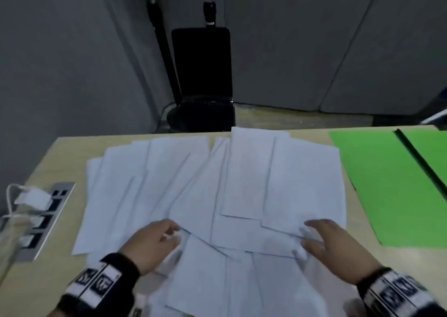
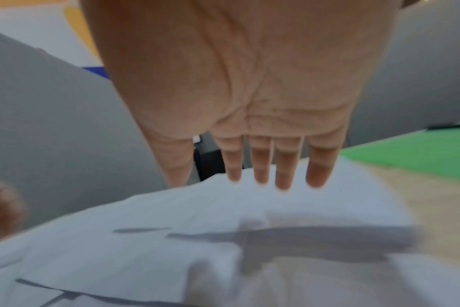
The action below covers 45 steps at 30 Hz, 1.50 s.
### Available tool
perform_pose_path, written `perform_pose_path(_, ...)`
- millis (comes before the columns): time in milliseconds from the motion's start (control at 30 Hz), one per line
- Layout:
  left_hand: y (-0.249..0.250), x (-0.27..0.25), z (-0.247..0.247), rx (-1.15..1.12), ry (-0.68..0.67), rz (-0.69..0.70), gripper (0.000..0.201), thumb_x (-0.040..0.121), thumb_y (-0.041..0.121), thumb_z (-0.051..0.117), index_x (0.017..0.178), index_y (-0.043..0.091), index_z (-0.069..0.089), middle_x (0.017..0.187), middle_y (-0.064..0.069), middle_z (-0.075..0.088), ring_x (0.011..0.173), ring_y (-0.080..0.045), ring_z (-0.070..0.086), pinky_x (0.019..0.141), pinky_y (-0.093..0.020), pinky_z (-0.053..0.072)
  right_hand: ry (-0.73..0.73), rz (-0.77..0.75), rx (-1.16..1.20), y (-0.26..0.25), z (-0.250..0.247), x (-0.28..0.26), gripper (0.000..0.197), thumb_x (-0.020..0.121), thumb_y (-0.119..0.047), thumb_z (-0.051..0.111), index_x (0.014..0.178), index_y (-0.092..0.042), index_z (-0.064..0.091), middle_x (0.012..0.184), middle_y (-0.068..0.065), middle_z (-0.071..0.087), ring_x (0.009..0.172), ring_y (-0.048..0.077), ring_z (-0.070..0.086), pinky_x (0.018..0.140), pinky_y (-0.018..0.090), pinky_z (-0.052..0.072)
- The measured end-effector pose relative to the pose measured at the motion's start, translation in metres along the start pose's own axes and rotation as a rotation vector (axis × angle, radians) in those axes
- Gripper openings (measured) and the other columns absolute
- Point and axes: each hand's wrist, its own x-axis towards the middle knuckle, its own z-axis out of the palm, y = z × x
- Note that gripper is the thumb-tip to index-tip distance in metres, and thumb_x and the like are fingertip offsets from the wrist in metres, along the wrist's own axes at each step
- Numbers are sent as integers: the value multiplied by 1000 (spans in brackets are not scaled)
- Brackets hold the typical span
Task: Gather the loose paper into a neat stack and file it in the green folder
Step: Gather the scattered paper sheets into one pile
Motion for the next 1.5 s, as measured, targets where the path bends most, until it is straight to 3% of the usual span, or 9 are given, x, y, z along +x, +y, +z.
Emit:
perform_pose_path(200,20,70,2,108,42,-115,46,89,41,51,131,27,44,143,-8,36,125,-27,44,104,-34,35,-135,-10,-161,-38,38,73,105,65,-88,9,152,-29,9,163,6,3,148,32,8,119,47,18)
perform_pose_path(367,26,99,5,145,64,-151,58,92,44,44,142,21,30,148,-12,31,131,-33,37,107,-38,32,-251,-3,-273,-60,61,57,97,81,-73,39,150,-31,-13,158,6,-26,145,40,-20,117,57,2)
perform_pose_path(500,18,115,9,138,74,-204,69,89,55,39,143,16,24,142,-16,39,127,-37,40,104,-47,37,-285,-117,-177,-68,64,34,97,73,-78,39,151,-31,6,162,2,-4,149,32,-3,119,49,11)
perform_pose_path(633,19,117,20,7,81,-205,75,86,60,39,143,11,26,142,-16,40,125,-32,45,104,-45,38,193,123,85,-44,55,50,84,69,-66,51,137,-16,44,146,15,38,134,36,36,109,46,29)
perform_pose_path(800,31,106,37,-3,64,-205,73,87,58,41,138,7,32,130,-18,49,113,-32,52,94,-40,45,271,637,83,-8,43,76,89,73,-56,65,139,-8,31,150,21,28,134,44,27,109,54,29)
perform_pose_path(1000,51,93,52,-174,62,-213,82,80,56,56,142,10,27,146,-8,39,131,-25,41,105,-34,36,186,457,-9,-50,56,73,94,70,-57,67,143,-16,24,148,13,30,131,38,32,103,52,35)
perform_pose_path(1167,67,85,60,-98,-30,-153,65,80,37,65,130,8,35,128,-9,54,110,-24,54,84,-26,40,109,262,208,-67,64,70,97,70,-51,66,146,-15,18,146,11,32,131,33,32,107,43,30)
perform_pose_path(1367,63,73,58,180,-26,-253,57,82,42,56,131,18,41,152,-15,13,134,-39,24,105,-39,32,206,514,235,-68,49,60,89,75,-42,70,145,-14,22,148,14,29,132,37,30,103,48,34)
perform_pose_path(1500,64,74,59,82,-67,-280,53,75,43,60,119,16,45,134,-13,37,113,-35,48,95,-36,43,231,504,373,-68,47,59,89,77,-34,72,145,-9,21,145,19,30,129,40,34,101,44,35)
